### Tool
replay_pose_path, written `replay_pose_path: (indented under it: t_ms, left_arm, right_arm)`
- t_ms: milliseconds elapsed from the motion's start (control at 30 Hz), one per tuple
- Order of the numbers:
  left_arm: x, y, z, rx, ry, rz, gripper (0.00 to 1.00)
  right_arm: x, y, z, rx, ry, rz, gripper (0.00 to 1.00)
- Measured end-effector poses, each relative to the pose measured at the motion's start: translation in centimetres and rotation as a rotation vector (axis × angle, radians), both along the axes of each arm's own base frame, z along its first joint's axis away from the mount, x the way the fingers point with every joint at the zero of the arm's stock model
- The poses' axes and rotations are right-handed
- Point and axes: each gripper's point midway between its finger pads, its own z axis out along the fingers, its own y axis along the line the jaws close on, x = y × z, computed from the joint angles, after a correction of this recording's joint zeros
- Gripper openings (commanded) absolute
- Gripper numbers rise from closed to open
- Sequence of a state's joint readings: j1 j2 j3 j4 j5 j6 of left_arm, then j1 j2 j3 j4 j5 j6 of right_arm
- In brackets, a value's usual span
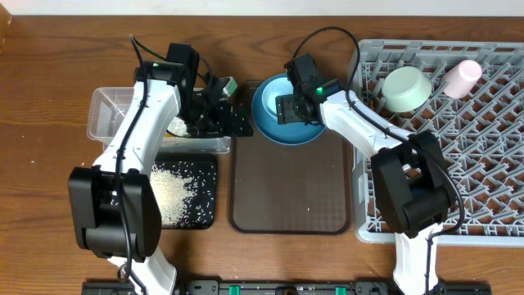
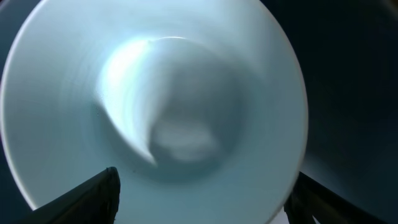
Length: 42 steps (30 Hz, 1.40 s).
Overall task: Sort waste into correct bins and load items into the dishwasher rack
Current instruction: 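Move the right gripper left and grasp the light blue bowl's rim, then lift the light blue bowl off the blue plate and carry it right over the rack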
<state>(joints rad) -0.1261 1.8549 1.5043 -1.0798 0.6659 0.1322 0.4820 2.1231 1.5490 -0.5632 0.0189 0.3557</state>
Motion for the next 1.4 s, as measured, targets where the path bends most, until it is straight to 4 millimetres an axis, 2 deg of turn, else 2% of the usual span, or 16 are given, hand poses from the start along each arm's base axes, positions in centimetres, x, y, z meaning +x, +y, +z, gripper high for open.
replay_pose_path:
  t_ms: [100, 300, 433, 567, 667, 900, 1033, 1100, 1167, 1267, 1300, 1400]
  left_arm:
    - [0.0, 0.0, 0.0, 0.0, 0.0, 0.0, 0.89]
    - [0.0, 0.0, 0.0, 0.0, 0.0, 0.0, 0.89]
    - [0.0, 0.0, 0.0, 0.0, 0.0, 0.0, 0.89]
    - [0.0, 0.0, 0.0, 0.0, 0.0, 0.0, 0.89]
    - [0.0, 0.0, 0.0, 0.0, 0.0, 0.0, 0.89]
    - [0.0, 0.0, 0.0, 0.0, 0.0, 0.0, 0.89]
    - [0.0, 0.0, 0.0, 0.0, 0.0, 0.0, 0.89]
    - [0.0, 0.0, 0.0, 0.0, 0.0, 0.0, 0.89]
    - [0.0, 0.0, 0.0, 0.0, 0.0, 0.0, 0.89]
    - [0.0, 0.0, 0.0, 0.0, 0.0, 0.0, 0.89]
    - [0.0, 0.0, 0.0, 0.0, 0.0, 0.0, 0.89]
    - [0.0, 0.0, 0.0, 0.0, 0.0, 0.0, 0.9]
  right_arm:
    - [0.1, 0.0, 0.0, 0.005, -0.001, -0.008, 0.76]
    - [-0.5, -0.2, -0.2, 0.001, 0.025, -0.027, 0.61]
    - [-0.7, -0.3, -0.3, 0.013, 0.043, -0.062, 0.35]
    - [-0.7, -0.3, -0.3, 0.034, 0.055, -0.115, 0.23]
    - [-0.7, -0.3, -0.3, 0.047, 0.058, -0.148, 0.01]
    - [-0.5, -0.6, -0.2, 0.061, 0.063, -0.179, 0.01]
    - [-1.0, -2.2, 0.8, 0.031, 0.076, -0.205, 0.01]
    - [-1.0, -3.5, 2.3, 0.014, 0.06, -0.231, 0.01]
    - [-0.9, -5.4, 5.3, -0.005, 0.01, -0.269, 0.01]
    - [-1.0, -8.1, 11.4, -0.019, -0.111, -0.315, 0.01]
    - [-1.2, -9.3, 14.1, -0.033, -0.17, -0.332, 0.01]
    - [-2.4, -12.6, 20.4, -0.097, -0.317, -0.377, 0.01]
